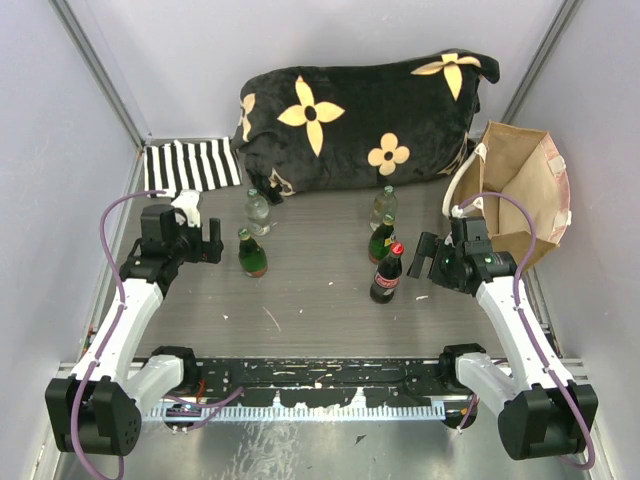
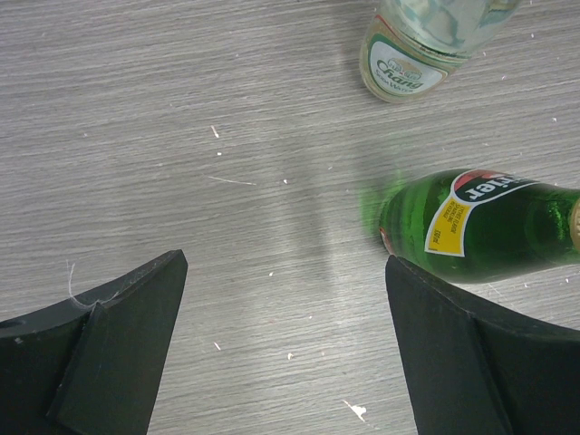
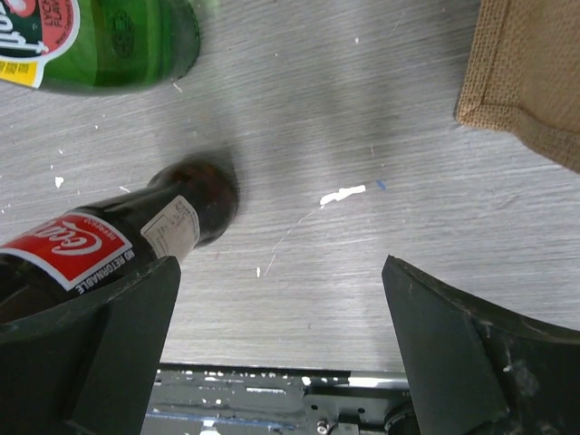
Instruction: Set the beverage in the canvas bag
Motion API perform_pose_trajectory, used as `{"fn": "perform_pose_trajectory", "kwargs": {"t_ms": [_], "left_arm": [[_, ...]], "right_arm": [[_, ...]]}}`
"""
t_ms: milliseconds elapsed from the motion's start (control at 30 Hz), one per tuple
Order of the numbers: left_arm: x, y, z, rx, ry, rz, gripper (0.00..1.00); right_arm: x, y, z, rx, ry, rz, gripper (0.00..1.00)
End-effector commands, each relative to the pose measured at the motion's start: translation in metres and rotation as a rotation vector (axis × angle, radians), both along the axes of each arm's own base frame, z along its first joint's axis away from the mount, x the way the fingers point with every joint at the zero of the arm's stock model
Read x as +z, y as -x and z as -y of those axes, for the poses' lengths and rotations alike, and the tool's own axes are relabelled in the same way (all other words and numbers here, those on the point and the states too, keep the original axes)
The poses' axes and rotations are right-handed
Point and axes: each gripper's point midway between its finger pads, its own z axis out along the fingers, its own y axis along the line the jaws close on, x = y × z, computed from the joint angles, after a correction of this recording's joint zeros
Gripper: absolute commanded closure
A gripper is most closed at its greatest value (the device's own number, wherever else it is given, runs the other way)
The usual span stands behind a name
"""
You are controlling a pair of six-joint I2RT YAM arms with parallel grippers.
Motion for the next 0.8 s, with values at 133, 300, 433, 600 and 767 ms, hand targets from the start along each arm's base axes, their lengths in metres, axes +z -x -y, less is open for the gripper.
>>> {"fn": "perform_pose_trajectory", "kwargs": {"t_ms": [133,300,433,600,767], "left_arm": [[0.015,-0.003,-0.003,0.006,-0.017,0.009,0.02],[0.014,-0.001,-0.003,-0.001,-0.027,-0.002,0.02],[0.02,-0.004,-0.004,-0.006,-0.035,0.007,0.02],[0.019,-0.009,-0.005,-0.009,-0.048,0.001,0.02],[0.017,-0.018,-0.004,-0.01,-0.045,-0.011,0.02]], "right_arm": [[0.035,0.009,-0.005,0.112,0.006,-0.026,0.0],[0.048,0.014,0.012,0.057,0.084,-0.008,0.0],[0.071,0.019,0.013,0.026,0.075,0.021,0.0],[0.107,0.021,0.019,0.006,0.102,0.023,0.0],[0.143,0.004,0.028,-0.034,0.14,0.116,0.0]]}}
